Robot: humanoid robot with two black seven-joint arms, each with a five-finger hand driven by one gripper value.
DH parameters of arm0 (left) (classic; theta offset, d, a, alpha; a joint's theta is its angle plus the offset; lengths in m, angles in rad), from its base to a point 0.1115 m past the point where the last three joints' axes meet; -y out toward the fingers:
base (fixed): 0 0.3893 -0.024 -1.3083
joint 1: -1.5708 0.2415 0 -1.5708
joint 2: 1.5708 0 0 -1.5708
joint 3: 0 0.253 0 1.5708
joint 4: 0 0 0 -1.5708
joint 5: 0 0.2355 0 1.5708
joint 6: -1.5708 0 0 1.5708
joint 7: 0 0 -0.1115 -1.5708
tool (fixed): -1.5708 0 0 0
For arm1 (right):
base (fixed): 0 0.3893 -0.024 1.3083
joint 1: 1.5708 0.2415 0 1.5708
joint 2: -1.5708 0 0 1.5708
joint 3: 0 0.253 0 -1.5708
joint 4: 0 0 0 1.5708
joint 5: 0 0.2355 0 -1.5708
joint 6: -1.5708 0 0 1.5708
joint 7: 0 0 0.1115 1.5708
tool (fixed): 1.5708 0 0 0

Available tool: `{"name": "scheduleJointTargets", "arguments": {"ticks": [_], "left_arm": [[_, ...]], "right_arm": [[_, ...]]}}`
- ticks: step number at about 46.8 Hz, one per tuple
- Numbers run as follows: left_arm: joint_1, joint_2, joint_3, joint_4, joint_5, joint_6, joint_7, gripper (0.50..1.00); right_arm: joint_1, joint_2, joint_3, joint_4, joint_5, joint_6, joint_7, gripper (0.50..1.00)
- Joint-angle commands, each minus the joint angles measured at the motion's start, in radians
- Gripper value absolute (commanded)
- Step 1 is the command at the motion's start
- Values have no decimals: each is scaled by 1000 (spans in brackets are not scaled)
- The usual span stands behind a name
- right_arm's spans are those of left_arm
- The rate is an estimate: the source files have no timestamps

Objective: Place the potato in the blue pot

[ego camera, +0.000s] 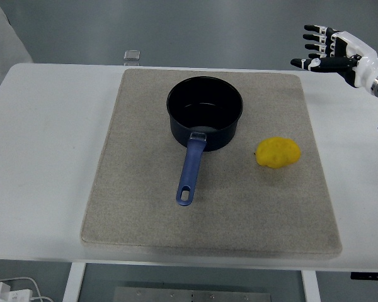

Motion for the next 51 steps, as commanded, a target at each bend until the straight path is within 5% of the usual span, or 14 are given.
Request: {"name": "scheduleJointTargets", "arguments": {"ticks": [1,10,21,32,51], "left_arm": [[0,0,0,0,0,0,0,1000],[0,0,0,0,0,0,0,1000],[0,0,0,0,0,0,0,1000],[0,0,0,0,0,0,0,1000],[0,0,0,0,0,0,-1,1000]], "right_arm": [[-7,-49,-6,49,-92,1,2,944],[-7,-184,-87,204,-330,-1,71,944],[-46,-293,-141,337,-453,-4,88,944],[-160,-273,-142,364,-588,-51,90,944],[-189,-150,-142,302,-593,-116,87,938]]}}
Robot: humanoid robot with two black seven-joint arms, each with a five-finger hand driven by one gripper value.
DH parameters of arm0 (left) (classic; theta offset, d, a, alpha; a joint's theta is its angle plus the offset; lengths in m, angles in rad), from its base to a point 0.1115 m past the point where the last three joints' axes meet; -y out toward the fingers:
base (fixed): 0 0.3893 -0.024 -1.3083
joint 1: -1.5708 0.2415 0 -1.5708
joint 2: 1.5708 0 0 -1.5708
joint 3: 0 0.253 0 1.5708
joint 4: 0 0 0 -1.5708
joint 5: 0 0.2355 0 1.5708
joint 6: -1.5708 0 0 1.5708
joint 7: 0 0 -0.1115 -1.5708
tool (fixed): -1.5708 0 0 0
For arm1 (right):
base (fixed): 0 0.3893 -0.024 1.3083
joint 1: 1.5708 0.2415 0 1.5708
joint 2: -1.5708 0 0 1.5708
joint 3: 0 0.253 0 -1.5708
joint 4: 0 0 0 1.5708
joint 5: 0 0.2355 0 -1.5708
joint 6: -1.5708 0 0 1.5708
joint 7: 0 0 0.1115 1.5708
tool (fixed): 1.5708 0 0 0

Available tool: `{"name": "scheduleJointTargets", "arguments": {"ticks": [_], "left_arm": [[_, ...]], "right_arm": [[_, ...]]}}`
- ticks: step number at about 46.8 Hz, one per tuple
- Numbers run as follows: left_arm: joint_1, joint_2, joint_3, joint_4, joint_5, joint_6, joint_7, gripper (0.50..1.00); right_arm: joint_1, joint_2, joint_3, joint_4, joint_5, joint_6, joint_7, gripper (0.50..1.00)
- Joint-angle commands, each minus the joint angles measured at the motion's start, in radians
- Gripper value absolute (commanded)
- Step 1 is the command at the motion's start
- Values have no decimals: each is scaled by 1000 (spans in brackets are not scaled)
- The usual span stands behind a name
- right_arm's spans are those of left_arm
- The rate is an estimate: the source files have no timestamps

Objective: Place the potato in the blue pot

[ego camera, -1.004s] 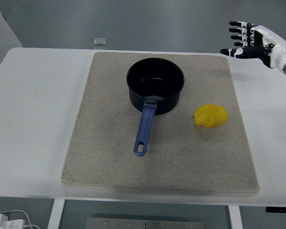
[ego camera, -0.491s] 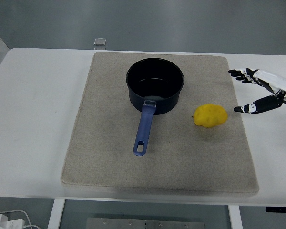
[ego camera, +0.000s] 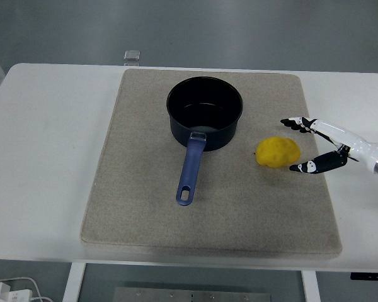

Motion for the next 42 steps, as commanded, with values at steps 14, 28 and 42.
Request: {"name": "scheduleJointTargets", "arguments": {"ticks": [14,28,42], "left_arm": [[0,0,0,0,0,0,0,1000],[0,0,0,0,0,0,0,1000],[0,0,0,0,0,0,-1,1000]], "right_arm": [[-11,69,-2,-67,-3,-5,0,903],[-11,111,-26,-102,-26,-9,2,652],[-2,115,-26,-130,-27,-6,-1,500]]}}
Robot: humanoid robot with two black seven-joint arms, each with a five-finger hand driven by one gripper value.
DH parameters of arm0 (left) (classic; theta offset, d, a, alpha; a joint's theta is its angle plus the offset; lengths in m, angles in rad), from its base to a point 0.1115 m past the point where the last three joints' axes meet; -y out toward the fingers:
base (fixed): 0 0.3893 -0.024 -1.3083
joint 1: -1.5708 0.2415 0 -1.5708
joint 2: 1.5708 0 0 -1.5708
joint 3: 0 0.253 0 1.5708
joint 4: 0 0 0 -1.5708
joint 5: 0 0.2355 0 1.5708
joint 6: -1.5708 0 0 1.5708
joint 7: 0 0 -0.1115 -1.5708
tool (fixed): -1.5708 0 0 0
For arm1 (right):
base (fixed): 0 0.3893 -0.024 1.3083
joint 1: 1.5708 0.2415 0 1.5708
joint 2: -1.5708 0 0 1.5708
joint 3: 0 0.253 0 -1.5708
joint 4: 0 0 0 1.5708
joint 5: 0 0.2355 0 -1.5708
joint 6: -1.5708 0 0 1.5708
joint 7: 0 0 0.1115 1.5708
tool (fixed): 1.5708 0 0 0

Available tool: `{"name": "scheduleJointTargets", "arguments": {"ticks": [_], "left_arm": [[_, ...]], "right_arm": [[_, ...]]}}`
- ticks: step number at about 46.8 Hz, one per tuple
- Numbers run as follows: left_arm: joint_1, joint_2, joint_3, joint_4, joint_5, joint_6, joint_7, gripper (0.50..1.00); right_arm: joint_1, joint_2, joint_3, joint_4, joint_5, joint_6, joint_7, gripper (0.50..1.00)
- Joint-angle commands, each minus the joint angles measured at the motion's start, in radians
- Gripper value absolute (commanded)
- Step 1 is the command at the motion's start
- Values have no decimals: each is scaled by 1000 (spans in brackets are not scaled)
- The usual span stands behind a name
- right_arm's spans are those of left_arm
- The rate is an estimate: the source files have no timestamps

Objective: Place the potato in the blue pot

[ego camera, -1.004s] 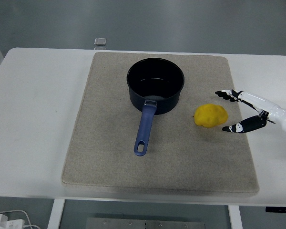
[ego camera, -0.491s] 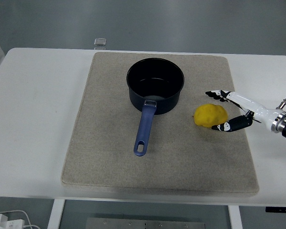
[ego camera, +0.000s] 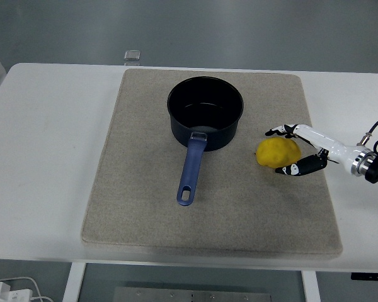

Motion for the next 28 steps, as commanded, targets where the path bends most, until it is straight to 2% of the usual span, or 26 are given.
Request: {"name": "scheduleJointTargets", "arguments": {"ticks": [1,28], "left_arm": [[0,0,0,0,0,0,0,1000],[0,0,0,0,0,0,0,1000]], "right_arm": [[0,1,0,-9,0,2,0,500],[2,8,3,-10,11,-1,0,500]]}}
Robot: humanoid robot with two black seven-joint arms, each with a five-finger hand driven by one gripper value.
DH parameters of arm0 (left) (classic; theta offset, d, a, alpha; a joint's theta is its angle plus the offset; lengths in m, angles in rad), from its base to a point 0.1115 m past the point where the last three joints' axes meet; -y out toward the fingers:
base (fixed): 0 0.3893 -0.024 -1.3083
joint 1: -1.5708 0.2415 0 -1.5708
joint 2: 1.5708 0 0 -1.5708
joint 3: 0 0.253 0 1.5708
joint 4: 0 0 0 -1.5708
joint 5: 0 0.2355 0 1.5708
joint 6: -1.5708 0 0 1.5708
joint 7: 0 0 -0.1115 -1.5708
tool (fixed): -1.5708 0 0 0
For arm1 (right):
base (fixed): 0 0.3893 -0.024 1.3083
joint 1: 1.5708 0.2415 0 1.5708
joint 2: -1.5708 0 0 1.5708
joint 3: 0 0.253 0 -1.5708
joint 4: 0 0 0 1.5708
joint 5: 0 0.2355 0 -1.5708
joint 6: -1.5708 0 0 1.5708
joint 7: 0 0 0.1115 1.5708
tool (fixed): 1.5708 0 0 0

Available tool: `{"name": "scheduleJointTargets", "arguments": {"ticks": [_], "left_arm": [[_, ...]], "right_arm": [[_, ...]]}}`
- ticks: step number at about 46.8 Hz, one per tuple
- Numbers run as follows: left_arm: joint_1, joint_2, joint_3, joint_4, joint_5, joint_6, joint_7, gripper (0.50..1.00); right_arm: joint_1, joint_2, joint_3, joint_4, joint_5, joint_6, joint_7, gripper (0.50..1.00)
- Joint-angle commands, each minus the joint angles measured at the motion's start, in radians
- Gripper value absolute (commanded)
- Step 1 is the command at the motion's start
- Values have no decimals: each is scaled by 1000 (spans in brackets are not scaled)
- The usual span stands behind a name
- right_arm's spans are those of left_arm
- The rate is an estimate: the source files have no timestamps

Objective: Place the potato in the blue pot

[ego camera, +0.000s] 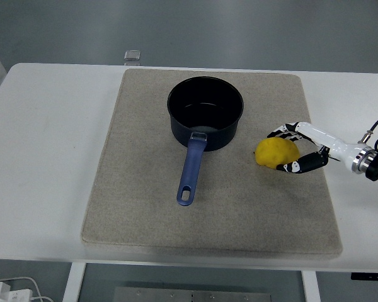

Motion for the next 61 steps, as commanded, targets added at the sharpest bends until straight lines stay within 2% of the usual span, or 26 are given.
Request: {"name": "scheduleJointTargets", "arguments": {"ticks": [1,29,36,48,52,61], "left_arm": [[0,0,0,0,0,0,-1,1000],[0,0,0,0,0,0,0,1000],[0,0,0,0,0,0,-1,1000],[0,0,0,0,1,0,0,1000],[0,0,0,0,0,0,0,1000],[0,0,0,0,0,0,0,1000]], "right_arm": [[0,-1,0,0,2,0,0,500],[11,-14,11,0,11,6,0,500],[85,-50,12,0,15,28,1,500],[239,-143,22,-21,81,138,1,500],[273,-149,22,-37,101,161,1,500],[298,-131,22,-38,132,163,-8,500]]}}
